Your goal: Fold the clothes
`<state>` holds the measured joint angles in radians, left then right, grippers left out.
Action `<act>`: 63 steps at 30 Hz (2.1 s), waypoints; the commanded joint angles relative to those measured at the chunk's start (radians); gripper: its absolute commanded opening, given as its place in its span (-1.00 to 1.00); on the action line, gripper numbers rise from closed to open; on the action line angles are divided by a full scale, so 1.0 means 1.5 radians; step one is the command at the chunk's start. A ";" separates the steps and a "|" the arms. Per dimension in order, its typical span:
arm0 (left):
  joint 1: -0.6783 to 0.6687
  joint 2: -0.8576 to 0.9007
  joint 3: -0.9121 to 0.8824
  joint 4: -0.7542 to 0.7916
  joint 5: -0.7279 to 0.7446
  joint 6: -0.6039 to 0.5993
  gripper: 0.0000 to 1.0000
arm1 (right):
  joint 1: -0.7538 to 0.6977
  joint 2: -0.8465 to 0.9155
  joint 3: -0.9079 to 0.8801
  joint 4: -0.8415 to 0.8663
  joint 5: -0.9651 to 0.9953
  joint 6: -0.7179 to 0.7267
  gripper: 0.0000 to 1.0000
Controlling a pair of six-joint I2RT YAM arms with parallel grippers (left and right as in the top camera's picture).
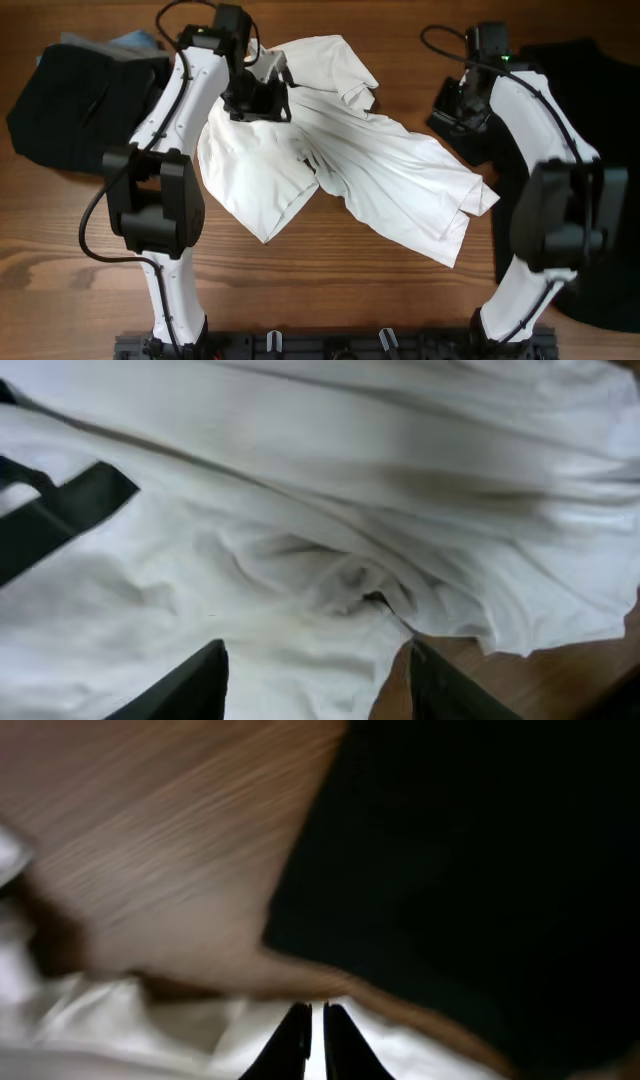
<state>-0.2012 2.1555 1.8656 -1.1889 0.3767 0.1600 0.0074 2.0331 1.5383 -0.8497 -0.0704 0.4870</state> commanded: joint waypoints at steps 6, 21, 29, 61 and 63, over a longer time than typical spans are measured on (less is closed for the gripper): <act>-0.004 -0.118 0.003 -0.067 0.011 0.031 0.15 | -0.136 0.146 0.007 -0.007 0.031 0.002 -0.91; -0.002 -0.272 0.003 -0.158 -0.081 0.005 0.20 | -0.285 -0.120 0.009 -0.126 -0.339 -0.319 0.21; -0.002 -0.368 0.003 -0.161 -0.143 -0.029 0.27 | -0.055 -0.114 -0.105 -0.136 -0.145 -0.204 0.37; 0.133 -0.376 0.003 -0.142 -0.175 -0.145 0.78 | -0.144 -0.162 -0.023 0.180 -0.050 -0.112 -0.87; 0.133 -0.374 0.002 -0.144 -0.175 -0.145 0.81 | -0.171 -0.162 -0.023 0.234 -0.056 -0.074 0.64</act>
<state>-0.0051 1.5940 1.8652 -1.4071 0.1196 -0.0509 -0.1959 1.8145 1.4879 -0.5518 -0.2050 0.3065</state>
